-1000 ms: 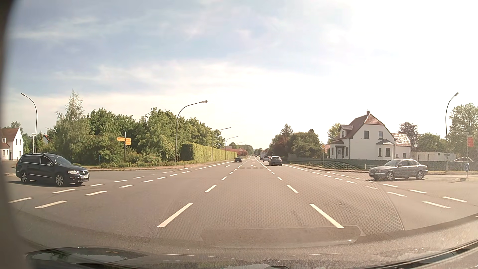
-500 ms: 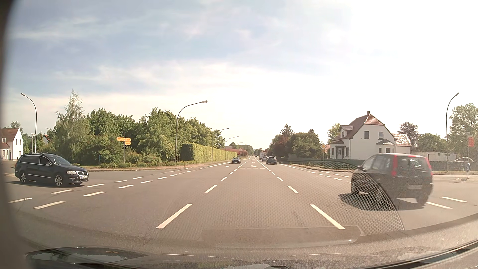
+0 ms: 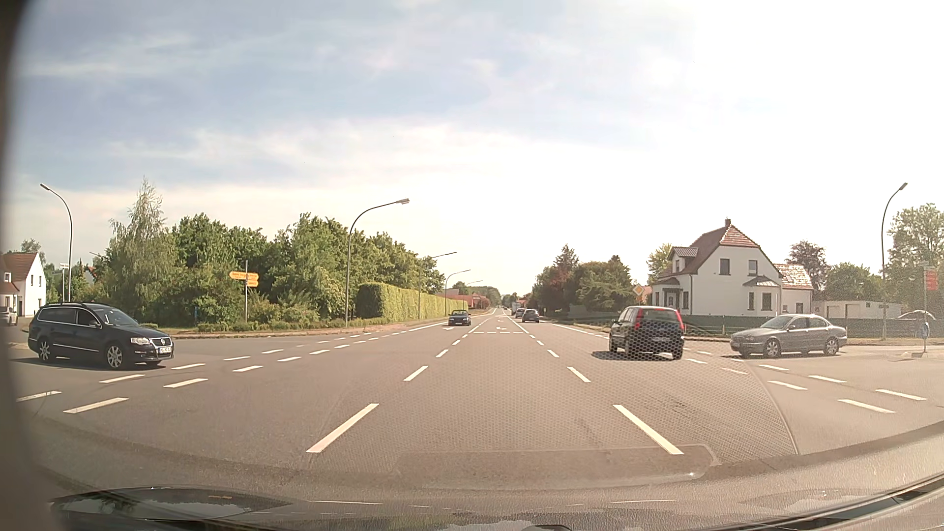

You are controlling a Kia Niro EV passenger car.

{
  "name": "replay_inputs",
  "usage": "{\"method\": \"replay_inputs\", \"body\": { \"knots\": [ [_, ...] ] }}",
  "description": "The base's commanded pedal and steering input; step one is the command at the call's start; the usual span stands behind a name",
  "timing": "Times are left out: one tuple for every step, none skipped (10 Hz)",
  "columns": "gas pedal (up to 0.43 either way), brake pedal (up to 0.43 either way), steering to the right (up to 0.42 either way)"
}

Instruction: Follow the waypoints while adhering to traffic rules and regulations

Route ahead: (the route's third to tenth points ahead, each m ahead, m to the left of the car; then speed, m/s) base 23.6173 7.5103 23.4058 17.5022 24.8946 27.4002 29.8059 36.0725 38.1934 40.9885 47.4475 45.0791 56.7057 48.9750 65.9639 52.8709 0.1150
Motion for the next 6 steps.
{"method": "replay_inputs", "body": {
  "knots": [
    [0.000,0.000,0.008],
    [0.000,0.000,0.008],
    [0.000,0.000,0.008],
    [0.000,0.000,0.009],
    [0.047,0.000,0.010],
    [0.118,0.000,0.010]
  ]
}}
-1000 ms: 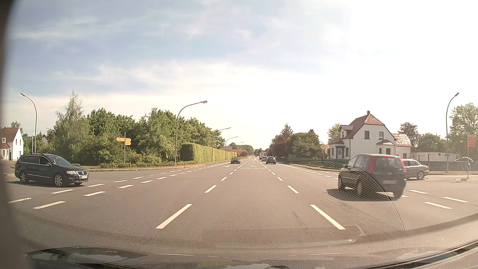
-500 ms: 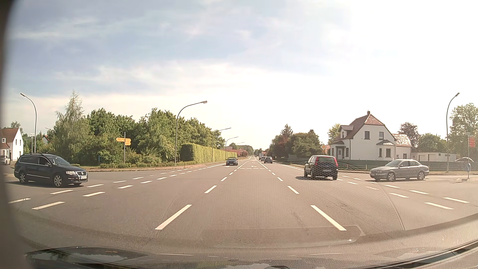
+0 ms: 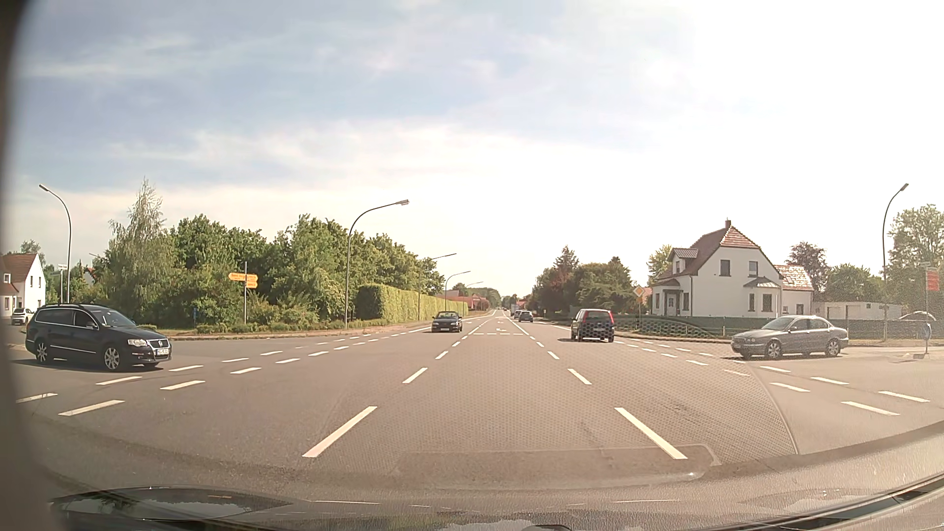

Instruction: Follow the waypoints while adhering to traffic rules and regulations

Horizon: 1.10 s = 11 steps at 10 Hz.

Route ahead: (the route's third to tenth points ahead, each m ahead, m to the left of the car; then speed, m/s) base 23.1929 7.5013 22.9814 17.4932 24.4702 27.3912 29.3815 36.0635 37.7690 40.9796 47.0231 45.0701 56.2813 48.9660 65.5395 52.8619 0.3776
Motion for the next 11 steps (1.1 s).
{"method": "replay_inputs", "body": {
  "knots": [
    [0.157,0.000,0.010],
    [0.169,0.000,0.010],
    [0.169,0.000,0.010],
    [0.169,0.000,0.010],
    [0.169,0.000,0.011],
    [0.177,0.000,0.010],
    [0.189,0.000,0.010],
    [0.197,0.000,0.010],
    [0.220,0.000,0.010],
    [0.240,0.000,0.010],
    [0.248,0.000,0.009]
  ]
}}
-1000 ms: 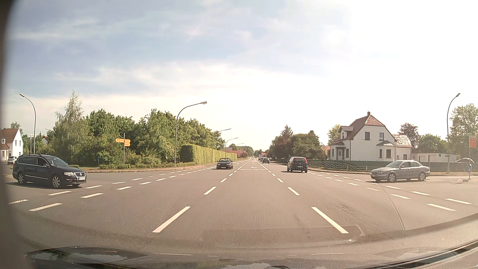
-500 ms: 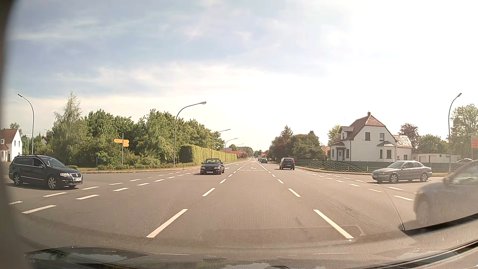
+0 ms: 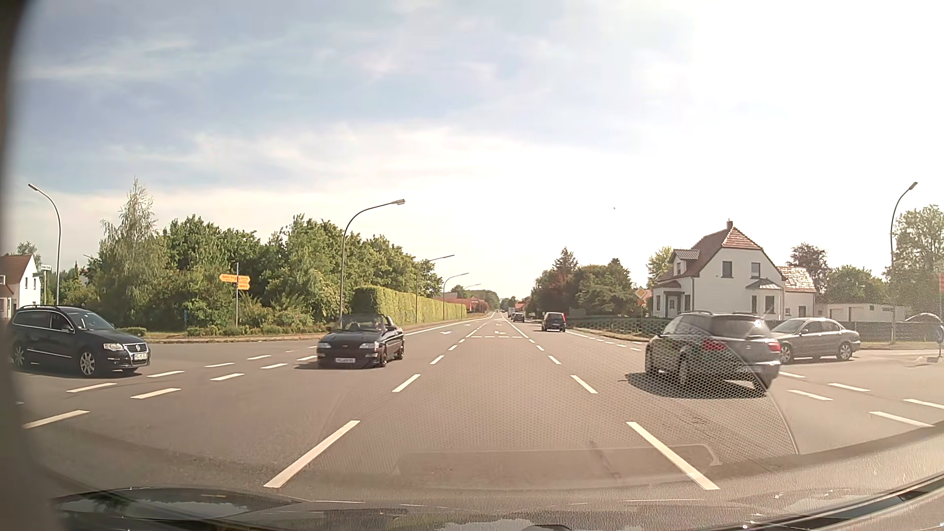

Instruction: Follow the waypoints while adhering to traffic rules and regulations

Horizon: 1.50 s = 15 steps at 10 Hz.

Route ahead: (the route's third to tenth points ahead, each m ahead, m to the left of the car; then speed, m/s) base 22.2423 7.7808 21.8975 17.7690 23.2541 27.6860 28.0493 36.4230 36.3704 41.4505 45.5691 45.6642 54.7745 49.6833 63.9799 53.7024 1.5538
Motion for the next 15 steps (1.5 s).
{"method": "replay_inputs", "body": {
  "knots": [
    [0.248,0.000,0.008],
    [0.260,0.000,0.007],
    [0.260,0.000,0.005],
    [0.260,0.000,0.004],
    [0.260,0.000,0.003],
    [0.268,0.000,0.003],
    [0.268,0.000,0.002],
    [0.268,0.000,0.002],
    [0.268,0.000,0.002],
    [0.280,0.000,0.001],
    [0.280,0.000,0.000],
    [0.280,0.000,-0.002],
    [0.280,0.000,-0.004],
    [0.280,0.000,-0.006],
    [0.280,0.000,-0.009]
  ]
}}
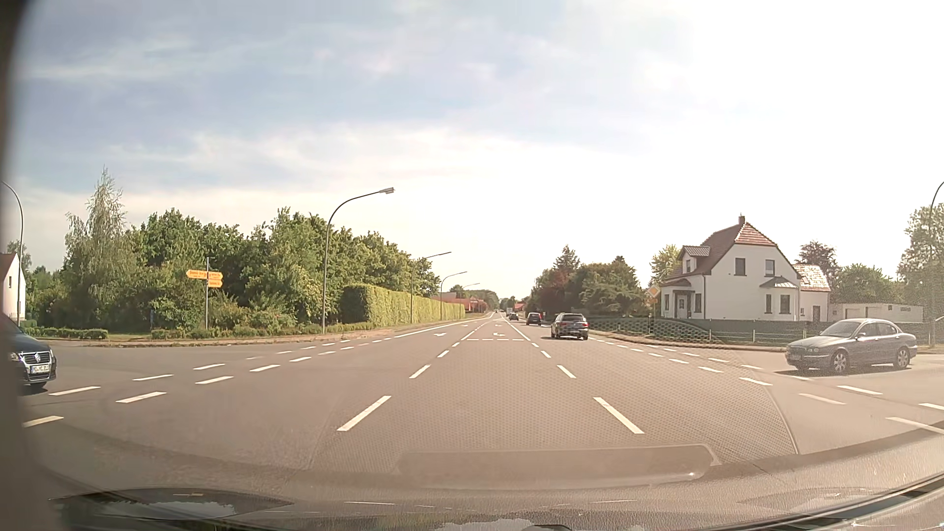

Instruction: Follow the waypoints while adhering to traffic rules and regulations

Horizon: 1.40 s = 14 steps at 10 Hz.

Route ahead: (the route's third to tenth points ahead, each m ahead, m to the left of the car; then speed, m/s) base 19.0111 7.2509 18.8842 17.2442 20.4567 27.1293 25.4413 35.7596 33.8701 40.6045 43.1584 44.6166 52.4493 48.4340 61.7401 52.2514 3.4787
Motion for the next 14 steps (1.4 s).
{"method": "replay_inputs", "body": {
  "knots": [
    [0.280,0.000,-0.015],
    [0.280,0.000,-0.024],
    [0.280,0.000,-0.042],
    [0.280,0.000,-0.055],
    [0.280,0.000,-0.066],
    [0.280,0.000,-0.081],
    [0.280,0.000,-0.099],
    [0.280,0.000,-0.115],
    [0.280,0.000,-0.139],
    [0.280,0.000,-0.164],
    [0.280,0.000,-0.184],
    [0.268,0.000,-0.205],
    [0.268,0.000,-0.237],
    [0.268,0.000,-0.268]
  ]
}}
